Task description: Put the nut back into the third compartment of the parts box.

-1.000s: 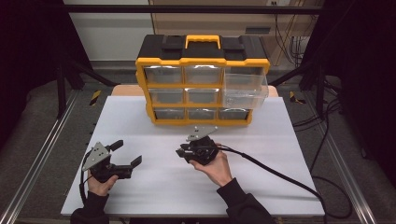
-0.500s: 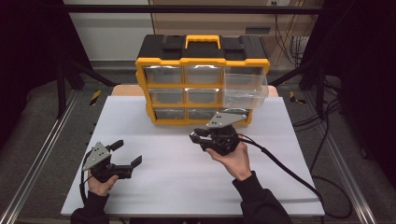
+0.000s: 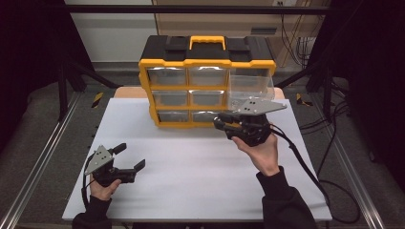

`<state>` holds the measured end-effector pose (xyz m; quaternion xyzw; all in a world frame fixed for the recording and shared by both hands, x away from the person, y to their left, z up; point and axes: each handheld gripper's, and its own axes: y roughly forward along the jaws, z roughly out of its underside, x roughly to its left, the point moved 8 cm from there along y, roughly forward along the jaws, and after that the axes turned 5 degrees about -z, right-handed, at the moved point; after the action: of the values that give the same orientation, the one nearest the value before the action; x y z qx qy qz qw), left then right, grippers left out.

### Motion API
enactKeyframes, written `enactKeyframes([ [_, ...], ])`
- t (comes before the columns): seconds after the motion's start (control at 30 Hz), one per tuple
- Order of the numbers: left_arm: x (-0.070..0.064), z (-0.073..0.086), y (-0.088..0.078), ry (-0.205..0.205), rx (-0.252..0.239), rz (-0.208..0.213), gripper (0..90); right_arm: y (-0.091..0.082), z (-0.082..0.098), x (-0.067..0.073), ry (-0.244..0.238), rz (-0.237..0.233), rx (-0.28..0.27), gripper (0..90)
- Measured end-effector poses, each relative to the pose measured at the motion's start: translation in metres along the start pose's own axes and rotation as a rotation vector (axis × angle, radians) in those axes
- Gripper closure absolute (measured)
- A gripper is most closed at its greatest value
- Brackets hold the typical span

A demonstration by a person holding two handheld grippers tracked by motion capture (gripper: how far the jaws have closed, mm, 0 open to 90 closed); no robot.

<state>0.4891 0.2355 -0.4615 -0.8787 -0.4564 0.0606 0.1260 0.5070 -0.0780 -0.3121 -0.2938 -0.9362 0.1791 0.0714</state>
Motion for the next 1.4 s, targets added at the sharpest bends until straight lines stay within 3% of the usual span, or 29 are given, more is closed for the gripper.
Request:
enactKeyframes([
  [0.43,0.000,-0.001,-0.001,-0.001,-0.004,-0.003,3.6,-0.031,-0.039,-0.014,-0.026,0.068,-0.058,70.3],
  [0.8,0.000,0.000,-0.001,0.000,-0.001,-0.002,3.6,-0.049,-0.066,-0.039,-0.008,0.148,-0.091,70.2],
  [1.13,0.000,0.000,-0.001,-0.001,-0.002,-0.004,3.6,-0.048,-0.070,-0.071,0.029,0.238,-0.057,70.2],
  [1.4,0.000,0.000,-0.001,-0.001,-0.003,-0.003,3.6,-0.042,-0.059,-0.094,0.058,0.311,0.005,70.2],
])
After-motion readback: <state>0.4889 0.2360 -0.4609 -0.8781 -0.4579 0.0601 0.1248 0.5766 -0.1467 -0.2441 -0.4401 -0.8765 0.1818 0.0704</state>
